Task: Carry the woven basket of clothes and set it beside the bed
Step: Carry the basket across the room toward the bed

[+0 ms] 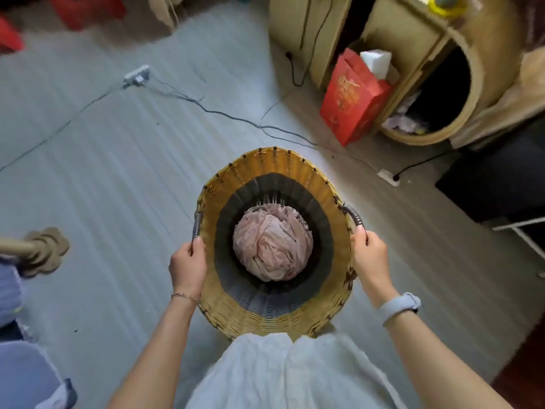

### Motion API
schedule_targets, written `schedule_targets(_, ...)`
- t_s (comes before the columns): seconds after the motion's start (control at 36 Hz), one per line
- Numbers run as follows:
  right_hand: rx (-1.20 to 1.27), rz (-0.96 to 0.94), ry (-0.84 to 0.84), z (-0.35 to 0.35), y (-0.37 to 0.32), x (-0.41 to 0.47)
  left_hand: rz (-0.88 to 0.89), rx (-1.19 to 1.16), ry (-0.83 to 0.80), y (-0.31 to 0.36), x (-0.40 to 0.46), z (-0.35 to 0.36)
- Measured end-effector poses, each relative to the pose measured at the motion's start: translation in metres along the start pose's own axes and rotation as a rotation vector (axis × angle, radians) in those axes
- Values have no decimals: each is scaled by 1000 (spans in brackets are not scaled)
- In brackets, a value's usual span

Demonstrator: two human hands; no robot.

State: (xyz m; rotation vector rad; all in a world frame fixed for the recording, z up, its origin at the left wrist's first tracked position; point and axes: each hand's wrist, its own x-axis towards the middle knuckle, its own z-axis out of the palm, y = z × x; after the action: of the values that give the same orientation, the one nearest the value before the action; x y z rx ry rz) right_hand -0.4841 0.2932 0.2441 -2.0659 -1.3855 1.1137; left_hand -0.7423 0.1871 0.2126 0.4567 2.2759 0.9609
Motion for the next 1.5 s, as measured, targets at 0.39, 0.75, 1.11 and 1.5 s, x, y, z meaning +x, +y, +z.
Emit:
schedule_targets(0.39,-178,-231,-302,163,-176,108,-308,-198,342,16,130,-65)
schedule_targets(0.75,-254,-510,-463,299,-355,153,-426,-325,535,63,266,-122)
schedule_targets(1.11,-250,-431,-370,470,-480,169,-465,-499,458,73,460,-245)
schedule_targets(1.5,-165,-451,-432,641,-630,145,-430,-423,533,89,631,-385)
